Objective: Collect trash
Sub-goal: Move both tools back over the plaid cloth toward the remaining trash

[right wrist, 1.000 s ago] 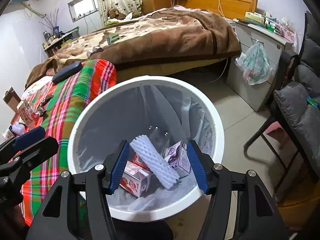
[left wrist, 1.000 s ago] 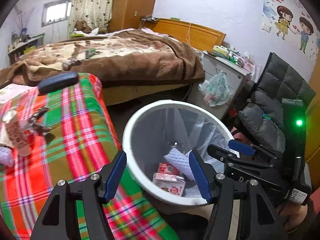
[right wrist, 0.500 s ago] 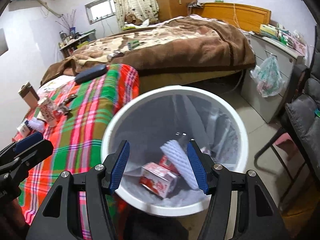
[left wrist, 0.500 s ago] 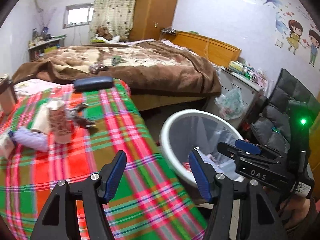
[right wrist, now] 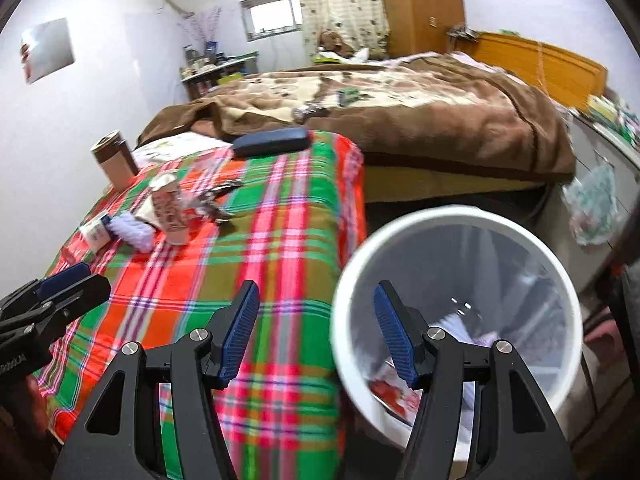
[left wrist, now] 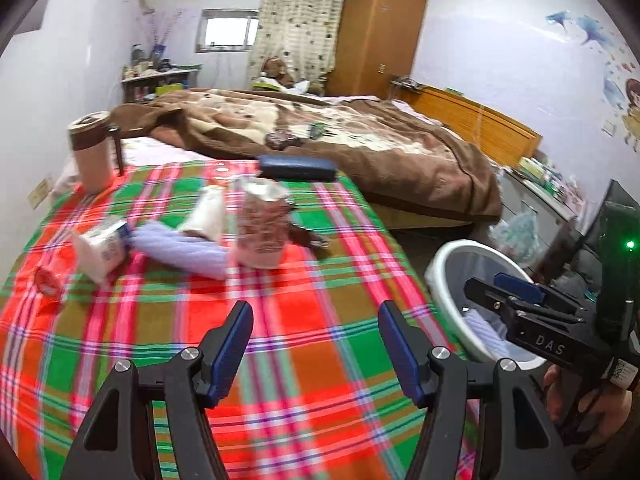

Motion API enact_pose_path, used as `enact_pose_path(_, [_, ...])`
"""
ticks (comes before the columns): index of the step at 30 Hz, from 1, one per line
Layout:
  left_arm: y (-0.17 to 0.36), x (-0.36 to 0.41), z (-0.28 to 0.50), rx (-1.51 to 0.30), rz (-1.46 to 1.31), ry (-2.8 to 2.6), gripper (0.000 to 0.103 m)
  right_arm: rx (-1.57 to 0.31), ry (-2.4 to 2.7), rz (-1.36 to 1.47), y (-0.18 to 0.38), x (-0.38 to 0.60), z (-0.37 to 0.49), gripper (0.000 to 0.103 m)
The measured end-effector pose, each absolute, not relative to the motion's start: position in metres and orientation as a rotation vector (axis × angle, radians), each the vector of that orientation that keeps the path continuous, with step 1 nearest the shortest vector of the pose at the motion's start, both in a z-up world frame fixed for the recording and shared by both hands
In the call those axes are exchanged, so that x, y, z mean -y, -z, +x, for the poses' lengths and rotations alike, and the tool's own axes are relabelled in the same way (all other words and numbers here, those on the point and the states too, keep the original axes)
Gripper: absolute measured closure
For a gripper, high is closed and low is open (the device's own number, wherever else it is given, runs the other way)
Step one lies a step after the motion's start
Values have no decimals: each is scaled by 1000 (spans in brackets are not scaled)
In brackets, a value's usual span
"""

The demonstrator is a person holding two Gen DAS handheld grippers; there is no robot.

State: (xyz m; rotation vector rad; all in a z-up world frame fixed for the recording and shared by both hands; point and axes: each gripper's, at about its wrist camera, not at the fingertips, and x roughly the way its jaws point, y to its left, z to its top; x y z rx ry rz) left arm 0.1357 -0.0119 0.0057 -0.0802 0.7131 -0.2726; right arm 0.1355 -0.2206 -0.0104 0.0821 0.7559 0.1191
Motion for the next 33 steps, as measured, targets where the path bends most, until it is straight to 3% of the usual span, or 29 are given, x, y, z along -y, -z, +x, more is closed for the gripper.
enact_pose_path(17, [5,-132,160,-721,-157,0,38,-792,-244,-61,19,153,193,42])
enact_pose_path(33, [21,-208,191,-746,-167,-146,38,-852,-293,-113,38,132,246,42])
